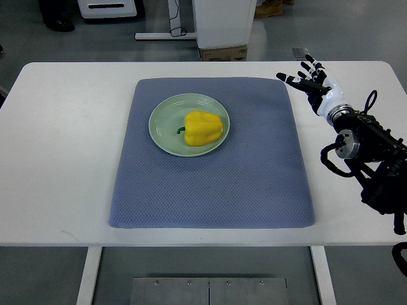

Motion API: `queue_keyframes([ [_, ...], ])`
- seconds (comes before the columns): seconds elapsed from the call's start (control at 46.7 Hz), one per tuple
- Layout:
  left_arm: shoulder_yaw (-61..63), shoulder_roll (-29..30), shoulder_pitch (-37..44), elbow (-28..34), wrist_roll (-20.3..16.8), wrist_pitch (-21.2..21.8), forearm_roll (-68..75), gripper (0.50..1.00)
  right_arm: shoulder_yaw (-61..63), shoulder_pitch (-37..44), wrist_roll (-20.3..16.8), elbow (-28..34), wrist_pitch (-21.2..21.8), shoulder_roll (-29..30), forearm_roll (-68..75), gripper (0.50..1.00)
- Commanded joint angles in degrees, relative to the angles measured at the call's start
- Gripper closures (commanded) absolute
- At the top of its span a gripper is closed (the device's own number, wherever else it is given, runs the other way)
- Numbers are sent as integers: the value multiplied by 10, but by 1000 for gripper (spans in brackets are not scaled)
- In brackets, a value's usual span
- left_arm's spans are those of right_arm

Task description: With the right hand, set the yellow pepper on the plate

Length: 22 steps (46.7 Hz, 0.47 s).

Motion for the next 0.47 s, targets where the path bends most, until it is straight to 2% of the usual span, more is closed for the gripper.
queue_keyframes([
  [0.0,0,0,0,1,-1,0,0,500,16,-4,3,0,0,4,0,500],
  [0.449,0,0,0,0,-1,0,0,500,46,-22,4,0,0,17,0,500],
])
